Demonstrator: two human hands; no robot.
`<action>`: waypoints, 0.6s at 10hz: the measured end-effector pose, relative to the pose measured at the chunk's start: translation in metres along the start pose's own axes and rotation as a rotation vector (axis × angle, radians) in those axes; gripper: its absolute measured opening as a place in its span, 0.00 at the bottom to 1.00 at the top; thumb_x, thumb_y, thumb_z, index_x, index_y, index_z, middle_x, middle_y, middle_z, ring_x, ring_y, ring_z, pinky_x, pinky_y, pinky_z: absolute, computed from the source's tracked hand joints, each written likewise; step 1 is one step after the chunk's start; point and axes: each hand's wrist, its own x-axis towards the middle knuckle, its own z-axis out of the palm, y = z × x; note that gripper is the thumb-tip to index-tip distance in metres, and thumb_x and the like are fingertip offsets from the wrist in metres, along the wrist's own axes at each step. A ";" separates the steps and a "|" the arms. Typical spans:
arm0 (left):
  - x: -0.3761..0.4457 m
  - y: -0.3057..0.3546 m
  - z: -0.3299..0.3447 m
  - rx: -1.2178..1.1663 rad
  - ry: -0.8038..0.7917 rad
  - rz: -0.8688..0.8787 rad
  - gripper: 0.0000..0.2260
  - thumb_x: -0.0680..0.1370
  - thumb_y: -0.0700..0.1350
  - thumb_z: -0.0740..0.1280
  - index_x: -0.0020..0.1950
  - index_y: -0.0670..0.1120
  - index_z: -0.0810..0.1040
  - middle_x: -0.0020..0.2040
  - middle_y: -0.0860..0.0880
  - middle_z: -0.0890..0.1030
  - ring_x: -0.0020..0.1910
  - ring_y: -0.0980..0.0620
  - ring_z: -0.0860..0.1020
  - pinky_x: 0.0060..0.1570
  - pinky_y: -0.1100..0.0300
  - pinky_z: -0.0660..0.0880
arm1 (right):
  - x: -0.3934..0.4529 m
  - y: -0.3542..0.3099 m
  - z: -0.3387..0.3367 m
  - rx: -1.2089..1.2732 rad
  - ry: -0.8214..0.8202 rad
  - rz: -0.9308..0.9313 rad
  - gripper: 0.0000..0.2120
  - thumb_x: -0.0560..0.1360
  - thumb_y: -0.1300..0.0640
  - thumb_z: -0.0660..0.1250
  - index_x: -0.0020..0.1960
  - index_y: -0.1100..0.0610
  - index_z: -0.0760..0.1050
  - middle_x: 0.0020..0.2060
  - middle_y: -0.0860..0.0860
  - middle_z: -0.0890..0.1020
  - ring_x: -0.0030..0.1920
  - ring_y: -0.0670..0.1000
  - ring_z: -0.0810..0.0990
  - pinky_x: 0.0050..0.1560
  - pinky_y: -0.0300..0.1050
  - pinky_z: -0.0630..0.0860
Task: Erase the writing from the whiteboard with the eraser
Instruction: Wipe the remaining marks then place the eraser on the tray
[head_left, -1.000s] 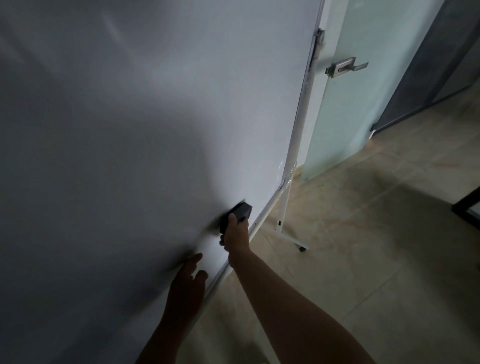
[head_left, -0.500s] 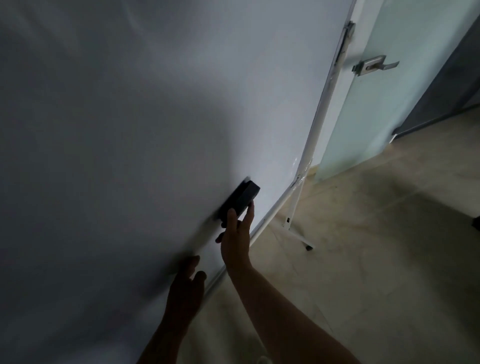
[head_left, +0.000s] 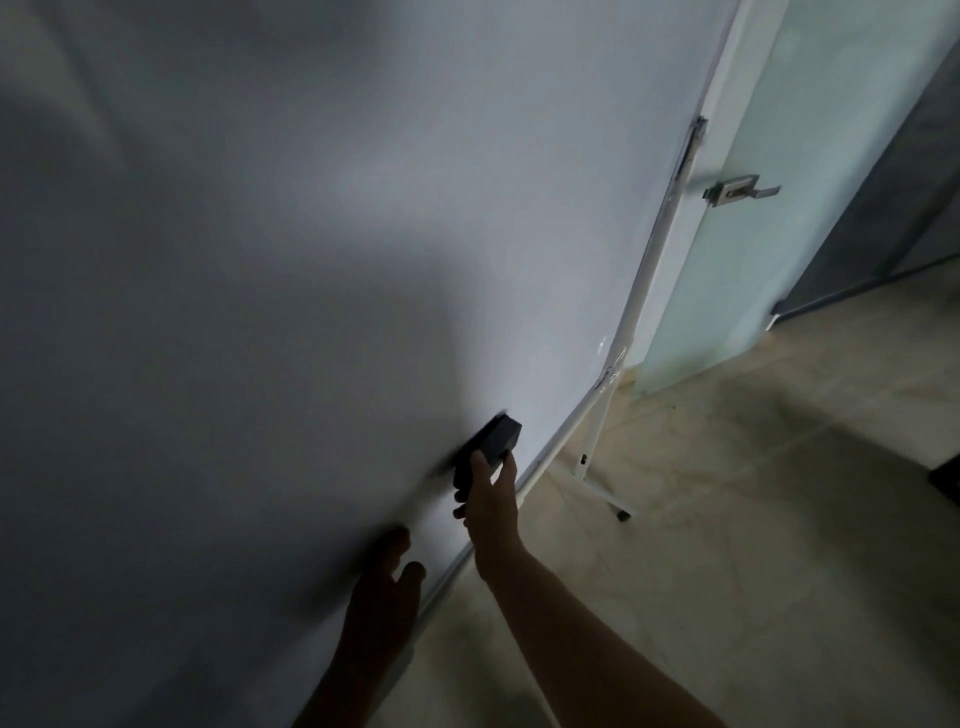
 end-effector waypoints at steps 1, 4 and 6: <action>-0.016 -0.018 -0.017 0.049 -0.018 0.005 0.22 0.80 0.41 0.62 0.74 0.49 0.65 0.73 0.51 0.68 0.70 0.53 0.67 0.66 0.57 0.63 | -0.038 0.015 0.023 -0.012 0.005 -0.152 0.27 0.82 0.51 0.58 0.77 0.47 0.49 0.53 0.61 0.79 0.40 0.50 0.77 0.32 0.41 0.75; -0.073 -0.065 -0.071 0.037 -0.024 -0.043 0.22 0.81 0.43 0.60 0.75 0.49 0.62 0.73 0.50 0.67 0.70 0.50 0.68 0.66 0.55 0.68 | -0.123 0.034 0.060 -0.098 -0.002 -0.282 0.27 0.81 0.51 0.61 0.74 0.44 0.50 0.44 0.56 0.82 0.32 0.44 0.79 0.33 0.40 0.76; -0.095 -0.076 -0.096 -0.069 0.089 -0.135 0.18 0.82 0.42 0.60 0.72 0.45 0.68 0.70 0.47 0.71 0.67 0.50 0.71 0.52 0.71 0.69 | -0.132 0.048 0.065 0.000 -0.035 -0.085 0.26 0.81 0.50 0.61 0.74 0.53 0.53 0.41 0.58 0.81 0.33 0.52 0.77 0.28 0.40 0.72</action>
